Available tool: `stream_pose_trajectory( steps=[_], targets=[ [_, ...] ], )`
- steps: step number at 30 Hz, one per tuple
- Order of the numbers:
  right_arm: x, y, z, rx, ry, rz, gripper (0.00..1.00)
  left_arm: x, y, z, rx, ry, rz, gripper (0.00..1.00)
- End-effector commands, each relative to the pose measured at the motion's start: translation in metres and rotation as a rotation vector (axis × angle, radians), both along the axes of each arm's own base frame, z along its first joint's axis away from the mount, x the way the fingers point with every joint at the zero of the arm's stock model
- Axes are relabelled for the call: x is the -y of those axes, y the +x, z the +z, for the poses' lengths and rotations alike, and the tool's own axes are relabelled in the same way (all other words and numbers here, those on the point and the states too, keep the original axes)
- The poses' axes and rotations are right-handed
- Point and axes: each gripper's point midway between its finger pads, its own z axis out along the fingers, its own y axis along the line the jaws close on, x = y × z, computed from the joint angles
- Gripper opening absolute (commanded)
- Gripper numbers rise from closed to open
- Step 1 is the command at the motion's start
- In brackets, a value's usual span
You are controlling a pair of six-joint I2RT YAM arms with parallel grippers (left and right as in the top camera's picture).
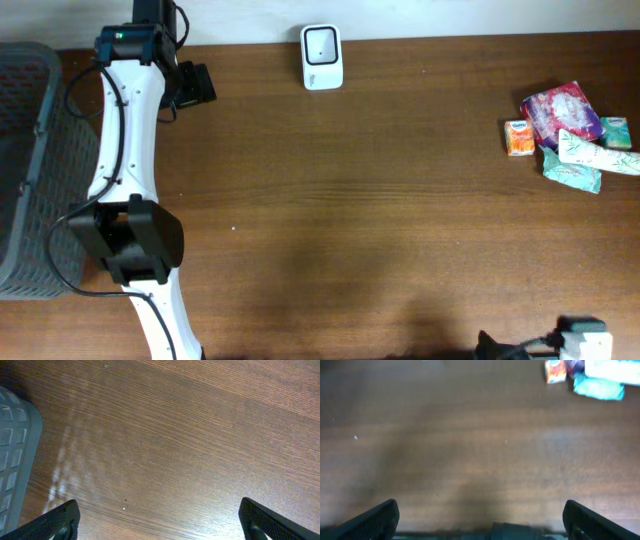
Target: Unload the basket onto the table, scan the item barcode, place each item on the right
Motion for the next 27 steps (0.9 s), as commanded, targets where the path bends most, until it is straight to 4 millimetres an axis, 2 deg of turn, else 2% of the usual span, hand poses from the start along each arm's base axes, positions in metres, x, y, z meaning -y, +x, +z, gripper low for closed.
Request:
stream_pose_trajectory(
  steps=[1,7,9,12,14,15,17,21,24,27],
  targets=[
    [-0.005,0.011,-0.003,0.014,0.018,0.034,0.99,-0.004,0.0,-0.001,-0.004,0.009,0.001,0.99],
    [-0.01,0.008,-0.001,0.049,-0.005,0.081,0.99,-0.004,0.0,-0.001,-0.004,0.009,0.0,0.99],
    [-0.013,0.012,0.002,0.113,-0.003,0.113,0.99,-0.004,0.0,-0.001,-0.004,0.009,0.001,0.99],
    [-0.017,0.038,0.008,0.263,-0.033,0.198,0.99,-0.004,0.0,-0.001,-0.004,0.009,0.001,0.99],
    [-0.018,0.063,-0.006,0.299,-0.037,0.218,0.99,-0.004,0.0,-0.001,-0.004,0.009,0.001,0.99],
    [-0.018,0.083,-0.022,0.324,-0.04,0.219,0.99,-0.004,0.0,-0.001,-0.004,0.009,0.001,0.99],
    [-0.019,0.093,-0.036,0.38,-0.043,0.225,0.99,-0.004,0.0,-0.001,-0.004,0.009,0.001,0.99],
    [-0.016,0.129,-0.036,0.546,-0.097,0.225,0.99,-0.004,0.0,-0.001,-0.004,0.01,0.001,0.99],
    [-0.016,0.161,-0.057,0.643,-0.142,0.237,0.99,-0.004,0.0,-0.001,-0.004,0.009,0.001,0.99],
    [-0.011,0.178,-0.067,0.729,-0.165,0.207,0.99,-0.004,0.0,-0.001,-0.004,0.01,0.001,0.99]
  ],
)
